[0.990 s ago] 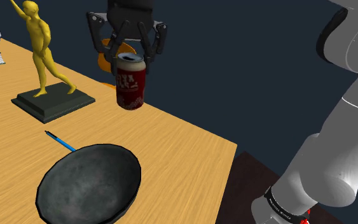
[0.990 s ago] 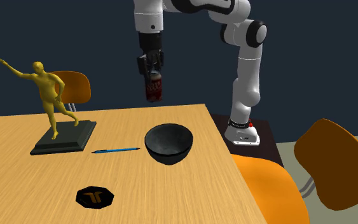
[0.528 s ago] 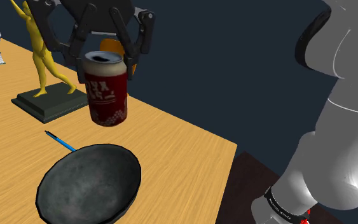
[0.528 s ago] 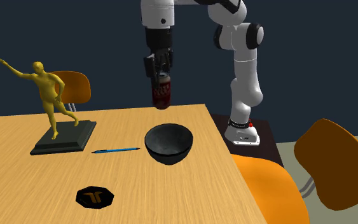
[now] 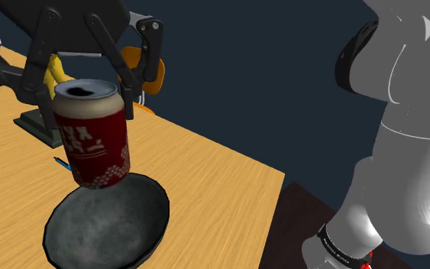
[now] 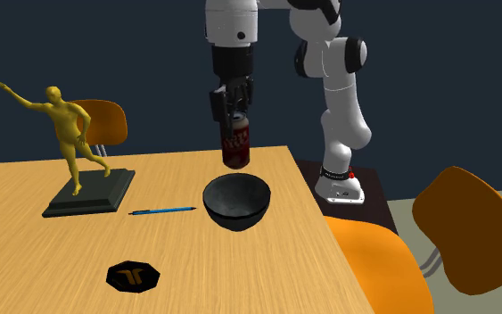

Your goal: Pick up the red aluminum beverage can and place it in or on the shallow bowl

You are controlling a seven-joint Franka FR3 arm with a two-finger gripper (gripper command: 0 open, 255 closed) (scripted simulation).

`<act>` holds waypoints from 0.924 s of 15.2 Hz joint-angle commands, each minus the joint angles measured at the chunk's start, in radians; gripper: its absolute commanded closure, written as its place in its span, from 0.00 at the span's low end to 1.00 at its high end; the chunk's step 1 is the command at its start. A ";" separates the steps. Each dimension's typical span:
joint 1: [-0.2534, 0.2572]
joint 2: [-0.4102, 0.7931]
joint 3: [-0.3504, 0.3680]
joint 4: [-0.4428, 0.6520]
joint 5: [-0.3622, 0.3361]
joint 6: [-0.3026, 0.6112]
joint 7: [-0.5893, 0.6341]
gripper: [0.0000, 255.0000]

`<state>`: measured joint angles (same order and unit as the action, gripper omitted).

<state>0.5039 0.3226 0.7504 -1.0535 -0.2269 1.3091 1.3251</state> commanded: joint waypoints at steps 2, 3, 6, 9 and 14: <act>-0.034 -0.036 0.002 -0.094 0.028 0.064 -0.005 1.00; -0.044 -0.047 0.002 -0.122 0.036 0.083 -0.008 1.00; -0.068 -0.076 0.001 -0.201 0.058 0.139 -0.016 1.00; -0.087 -0.101 0.000 -0.271 0.075 0.190 -0.023 1.00; -0.110 -0.131 -0.003 -0.375 0.097 0.270 -0.033 1.00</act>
<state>0.3953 0.1914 0.7484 -1.4163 -0.1300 1.5665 1.2923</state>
